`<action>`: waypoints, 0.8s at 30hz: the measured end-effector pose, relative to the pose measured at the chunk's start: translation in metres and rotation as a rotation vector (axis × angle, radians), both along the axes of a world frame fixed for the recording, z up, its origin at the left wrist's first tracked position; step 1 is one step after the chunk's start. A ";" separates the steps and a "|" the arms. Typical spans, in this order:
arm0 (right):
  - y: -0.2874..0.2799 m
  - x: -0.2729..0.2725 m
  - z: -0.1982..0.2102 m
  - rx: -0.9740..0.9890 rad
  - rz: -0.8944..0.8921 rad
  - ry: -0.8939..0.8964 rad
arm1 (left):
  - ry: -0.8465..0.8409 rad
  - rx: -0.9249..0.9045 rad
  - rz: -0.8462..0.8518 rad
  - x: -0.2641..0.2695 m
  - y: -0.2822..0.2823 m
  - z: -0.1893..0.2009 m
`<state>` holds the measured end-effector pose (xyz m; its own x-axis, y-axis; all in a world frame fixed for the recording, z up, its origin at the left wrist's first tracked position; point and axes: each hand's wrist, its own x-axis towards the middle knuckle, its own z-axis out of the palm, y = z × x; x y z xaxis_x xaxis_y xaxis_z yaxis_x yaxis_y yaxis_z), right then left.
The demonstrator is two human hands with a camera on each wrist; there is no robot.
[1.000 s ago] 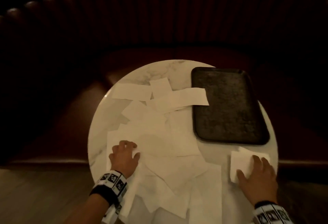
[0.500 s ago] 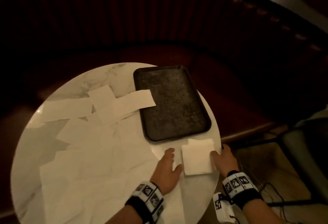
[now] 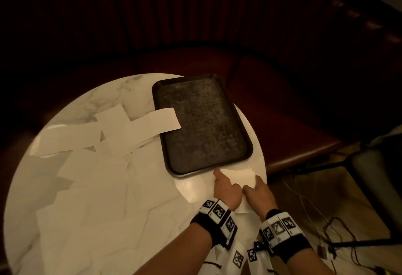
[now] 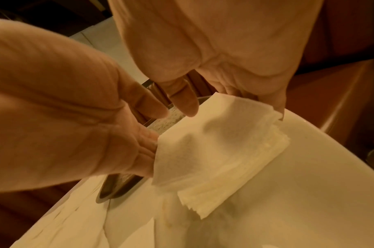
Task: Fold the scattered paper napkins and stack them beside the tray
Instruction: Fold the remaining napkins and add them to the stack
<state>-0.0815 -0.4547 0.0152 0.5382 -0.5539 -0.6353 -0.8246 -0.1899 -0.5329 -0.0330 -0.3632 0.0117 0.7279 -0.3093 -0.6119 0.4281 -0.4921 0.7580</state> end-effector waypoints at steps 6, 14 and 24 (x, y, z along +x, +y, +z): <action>-0.003 -0.008 0.002 -0.061 0.000 0.022 | -0.128 -0.050 -0.032 0.004 0.066 0.006; 0.057 -0.016 0.025 -0.293 0.153 -0.041 | -0.516 0.481 -0.009 0.054 0.303 -0.023; 0.174 -0.031 0.017 -0.251 0.722 -0.184 | -0.520 0.779 -0.433 0.095 0.373 -0.038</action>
